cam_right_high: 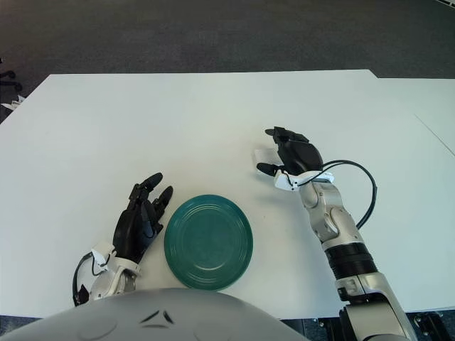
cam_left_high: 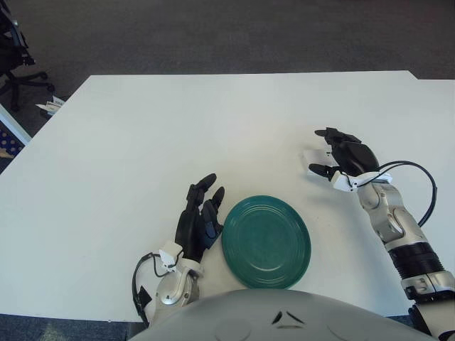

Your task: Put the charger into the plate.

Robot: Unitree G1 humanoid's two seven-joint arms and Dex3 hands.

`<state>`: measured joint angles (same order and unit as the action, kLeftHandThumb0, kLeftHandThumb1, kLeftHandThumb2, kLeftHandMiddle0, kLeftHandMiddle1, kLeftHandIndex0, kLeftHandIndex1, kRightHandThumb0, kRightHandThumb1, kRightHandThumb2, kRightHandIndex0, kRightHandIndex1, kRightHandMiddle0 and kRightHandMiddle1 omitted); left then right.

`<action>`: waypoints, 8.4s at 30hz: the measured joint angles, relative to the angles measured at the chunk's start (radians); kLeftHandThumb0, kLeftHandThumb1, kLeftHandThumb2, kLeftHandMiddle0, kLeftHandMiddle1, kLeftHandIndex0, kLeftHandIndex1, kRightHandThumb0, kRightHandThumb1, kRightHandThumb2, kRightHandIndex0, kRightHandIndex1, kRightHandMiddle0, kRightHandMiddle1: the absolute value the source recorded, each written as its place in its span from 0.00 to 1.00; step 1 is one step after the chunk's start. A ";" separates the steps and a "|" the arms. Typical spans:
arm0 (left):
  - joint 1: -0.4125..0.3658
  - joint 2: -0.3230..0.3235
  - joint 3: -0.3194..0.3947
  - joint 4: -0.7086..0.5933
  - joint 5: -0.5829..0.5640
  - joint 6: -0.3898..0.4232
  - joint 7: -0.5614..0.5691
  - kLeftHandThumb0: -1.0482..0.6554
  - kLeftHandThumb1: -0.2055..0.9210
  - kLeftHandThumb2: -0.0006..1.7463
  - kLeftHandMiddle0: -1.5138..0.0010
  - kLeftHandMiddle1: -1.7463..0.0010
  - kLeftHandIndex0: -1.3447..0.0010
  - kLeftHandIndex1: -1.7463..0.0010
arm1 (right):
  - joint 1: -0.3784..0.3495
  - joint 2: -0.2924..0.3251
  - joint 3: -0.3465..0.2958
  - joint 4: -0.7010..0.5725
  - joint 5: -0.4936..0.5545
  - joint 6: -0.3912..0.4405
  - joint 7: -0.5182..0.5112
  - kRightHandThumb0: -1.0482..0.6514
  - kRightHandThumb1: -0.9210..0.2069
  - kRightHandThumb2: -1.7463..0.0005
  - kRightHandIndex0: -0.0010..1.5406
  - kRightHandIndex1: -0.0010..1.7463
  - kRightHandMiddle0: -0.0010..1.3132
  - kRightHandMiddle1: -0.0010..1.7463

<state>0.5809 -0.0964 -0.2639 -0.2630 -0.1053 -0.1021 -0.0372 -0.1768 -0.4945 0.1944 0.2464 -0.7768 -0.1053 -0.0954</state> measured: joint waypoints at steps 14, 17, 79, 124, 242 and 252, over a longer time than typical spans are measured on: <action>-0.004 0.000 0.001 0.006 0.000 -0.009 0.000 0.08 1.00 0.50 0.70 0.98 0.97 0.47 | -0.032 0.016 0.061 0.126 0.003 -0.023 -0.084 0.11 0.00 0.63 0.13 0.00 0.00 0.32; -0.007 0.000 0.003 0.010 -0.002 -0.013 -0.001 0.08 1.00 0.49 0.69 0.98 0.97 0.47 | -0.042 0.016 0.072 0.151 0.003 -0.029 -0.101 0.12 0.00 0.63 0.13 0.00 0.00 0.32; 0.020 0.032 0.043 -0.104 -0.297 0.127 -0.122 0.05 1.00 0.49 0.66 0.97 0.95 0.47 | -0.289 -0.294 0.188 0.253 0.122 -0.267 0.610 0.14 0.00 0.60 0.16 0.00 0.00 0.29; 0.110 -0.005 0.029 -0.173 -0.316 0.111 -0.114 0.07 1.00 0.52 0.64 0.97 0.96 0.46 | -0.310 -0.191 0.245 0.413 0.056 -0.207 0.234 0.15 0.00 0.68 0.18 0.00 0.00 0.37; 0.112 -0.003 0.049 -0.195 -0.384 0.073 -0.135 0.00 1.00 0.61 0.62 0.98 0.89 0.50 | -0.546 -0.117 0.479 1.001 -0.070 -0.244 -0.319 0.39 0.20 0.53 0.44 1.00 0.25 1.00; 0.112 0.001 0.056 -0.195 -0.393 0.062 -0.150 0.00 1.00 0.59 0.61 0.98 0.88 0.49 | -0.550 -0.081 0.414 0.972 -0.020 -0.232 -0.319 0.39 0.19 0.53 0.46 1.00 0.25 1.00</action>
<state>0.6924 -0.0951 -0.2082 -0.4579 -0.4987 -0.0399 -0.1868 -0.7270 -0.5750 0.6089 1.2180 -0.7967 -0.3371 -0.4145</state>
